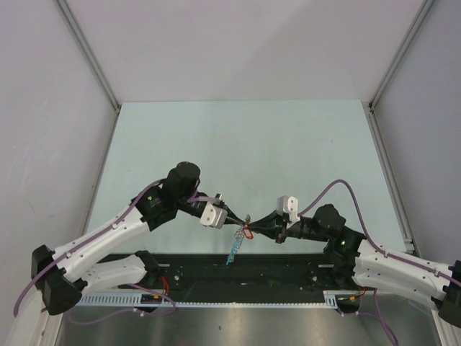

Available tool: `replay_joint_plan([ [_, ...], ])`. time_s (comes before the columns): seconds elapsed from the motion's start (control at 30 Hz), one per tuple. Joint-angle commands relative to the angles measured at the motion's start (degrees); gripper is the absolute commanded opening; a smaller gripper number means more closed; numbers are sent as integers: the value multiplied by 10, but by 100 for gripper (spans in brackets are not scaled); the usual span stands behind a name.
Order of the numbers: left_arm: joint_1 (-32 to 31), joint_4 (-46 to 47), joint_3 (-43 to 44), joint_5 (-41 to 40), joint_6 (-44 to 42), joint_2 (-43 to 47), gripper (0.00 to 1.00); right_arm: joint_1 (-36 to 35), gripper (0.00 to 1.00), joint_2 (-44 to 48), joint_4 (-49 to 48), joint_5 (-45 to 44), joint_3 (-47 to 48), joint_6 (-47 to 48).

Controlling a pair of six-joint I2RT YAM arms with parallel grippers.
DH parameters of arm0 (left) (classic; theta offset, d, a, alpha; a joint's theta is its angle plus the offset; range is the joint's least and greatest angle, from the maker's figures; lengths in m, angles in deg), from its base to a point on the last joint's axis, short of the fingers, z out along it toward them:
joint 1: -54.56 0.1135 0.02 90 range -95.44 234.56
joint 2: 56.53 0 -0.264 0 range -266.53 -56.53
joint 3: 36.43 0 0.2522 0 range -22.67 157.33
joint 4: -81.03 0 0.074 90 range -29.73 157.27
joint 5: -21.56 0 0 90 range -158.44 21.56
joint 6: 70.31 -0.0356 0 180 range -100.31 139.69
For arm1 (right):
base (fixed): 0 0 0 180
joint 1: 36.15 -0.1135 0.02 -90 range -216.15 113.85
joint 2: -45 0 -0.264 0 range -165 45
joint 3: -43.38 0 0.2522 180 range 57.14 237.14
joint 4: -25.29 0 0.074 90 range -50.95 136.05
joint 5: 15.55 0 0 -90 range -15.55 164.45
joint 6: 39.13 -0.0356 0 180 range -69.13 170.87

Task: Remove the keys from the keyring
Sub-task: Remove the key from the keyring.

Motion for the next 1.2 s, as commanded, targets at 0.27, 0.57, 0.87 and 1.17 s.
replay_joint_plan([
  [0.27,3,273,-97,-9,202,65,0,-3,0,-10,-55,-17,17,-51],
  [0.57,3,175,-79,-54,154,77,0,-2,0,18,-69,-9,10,-61],
  [0.87,5,94,-55,-94,115,86,0,-2,0,40,-45,-2,10,-50],
  [1.17,5,6,-9,-103,61,61,31,-2,0,38,-45,-9,11,-42],
])
